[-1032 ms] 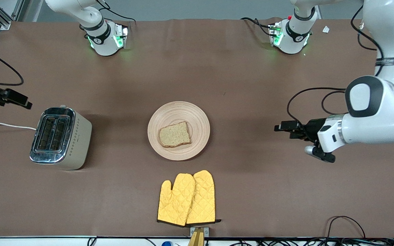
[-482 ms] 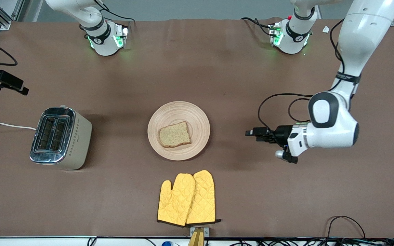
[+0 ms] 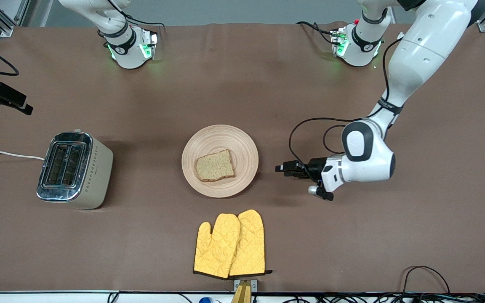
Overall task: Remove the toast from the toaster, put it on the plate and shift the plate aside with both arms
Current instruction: 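Retract the right gripper while the left gripper reaches the plate rim, then grip the plate rim with the left gripper and drag it sideways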
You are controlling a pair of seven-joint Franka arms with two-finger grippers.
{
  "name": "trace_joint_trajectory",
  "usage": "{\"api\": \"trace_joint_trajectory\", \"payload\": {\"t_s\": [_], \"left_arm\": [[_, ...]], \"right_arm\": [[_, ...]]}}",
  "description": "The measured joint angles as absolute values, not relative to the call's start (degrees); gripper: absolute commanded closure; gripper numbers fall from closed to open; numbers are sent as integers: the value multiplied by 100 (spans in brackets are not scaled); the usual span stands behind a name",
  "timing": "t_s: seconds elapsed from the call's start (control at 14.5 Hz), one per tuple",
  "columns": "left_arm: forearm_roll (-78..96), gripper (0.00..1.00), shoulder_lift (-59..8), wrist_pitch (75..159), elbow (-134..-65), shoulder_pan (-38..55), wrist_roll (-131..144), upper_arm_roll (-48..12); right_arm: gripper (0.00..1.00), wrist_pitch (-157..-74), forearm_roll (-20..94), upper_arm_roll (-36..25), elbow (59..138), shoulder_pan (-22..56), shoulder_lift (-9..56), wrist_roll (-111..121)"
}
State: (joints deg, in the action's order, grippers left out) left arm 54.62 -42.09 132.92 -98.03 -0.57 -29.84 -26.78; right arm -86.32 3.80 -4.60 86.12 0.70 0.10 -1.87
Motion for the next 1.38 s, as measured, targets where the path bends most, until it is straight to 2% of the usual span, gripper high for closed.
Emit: {"api": "trace_joint_trajectory", "payload": {"t_s": [0.41,1.03,1.38], "left_arm": [[6218,53,-4587,13725,-9801,413,-3396,-2692],[6700,61,-4952,13937,-9790,583,-3399,-2691],[6746,83,-5029,13974,-9779,622,-3399,-2690]], "right_arm": [[0,-8572,97,-420,8518,71,10,-186],[0,-8771,85,-449,8668,68,10,-186],[0,-8771,85,-449,8670,68,4,-186]]}}
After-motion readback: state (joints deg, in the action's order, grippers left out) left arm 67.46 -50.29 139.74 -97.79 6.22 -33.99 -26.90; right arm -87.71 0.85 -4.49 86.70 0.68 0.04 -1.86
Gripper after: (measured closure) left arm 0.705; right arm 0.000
